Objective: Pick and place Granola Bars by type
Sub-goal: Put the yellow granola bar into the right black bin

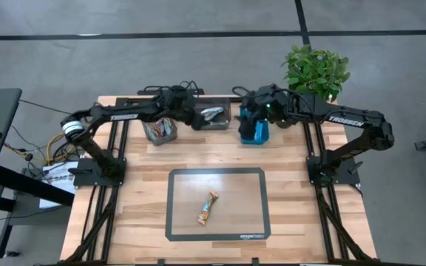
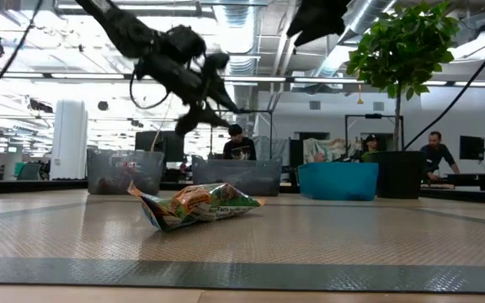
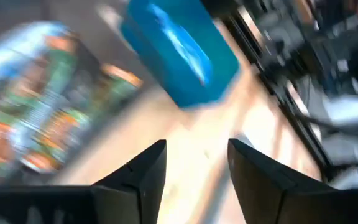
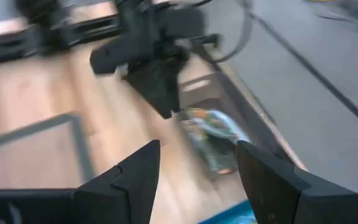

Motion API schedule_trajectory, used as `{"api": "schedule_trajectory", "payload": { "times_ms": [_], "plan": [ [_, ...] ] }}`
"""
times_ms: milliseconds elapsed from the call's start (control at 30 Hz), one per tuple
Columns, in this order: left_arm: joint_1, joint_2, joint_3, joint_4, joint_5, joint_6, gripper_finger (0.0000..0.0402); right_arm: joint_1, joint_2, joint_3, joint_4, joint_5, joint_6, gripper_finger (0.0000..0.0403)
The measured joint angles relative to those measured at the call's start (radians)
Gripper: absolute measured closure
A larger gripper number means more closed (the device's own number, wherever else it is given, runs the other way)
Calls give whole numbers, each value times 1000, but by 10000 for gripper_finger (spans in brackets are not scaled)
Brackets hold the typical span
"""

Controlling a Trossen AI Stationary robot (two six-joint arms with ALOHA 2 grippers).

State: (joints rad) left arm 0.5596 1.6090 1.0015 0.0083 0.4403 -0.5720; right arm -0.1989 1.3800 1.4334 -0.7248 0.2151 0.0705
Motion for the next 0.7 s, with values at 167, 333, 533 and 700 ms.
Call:
{"api": "schedule_trajectory", "payload": {
  "times_ms": [167,333,533,700],
  "plan": [
    [-131,-144,0,-134,0,48,264,46,-8,0,-32,-177,-87,201],
    [-306,-258,0,-278,-23,5,275,88,-19,0,-114,-330,-106,201],
    [-498,-253,0,-426,-86,-184,250,151,-18,0,-253,-348,-124,201],
    [-626,-178,-1,-431,-206,-331,213,180,-17,0,-280,-347,-123,201]
  ]
}}
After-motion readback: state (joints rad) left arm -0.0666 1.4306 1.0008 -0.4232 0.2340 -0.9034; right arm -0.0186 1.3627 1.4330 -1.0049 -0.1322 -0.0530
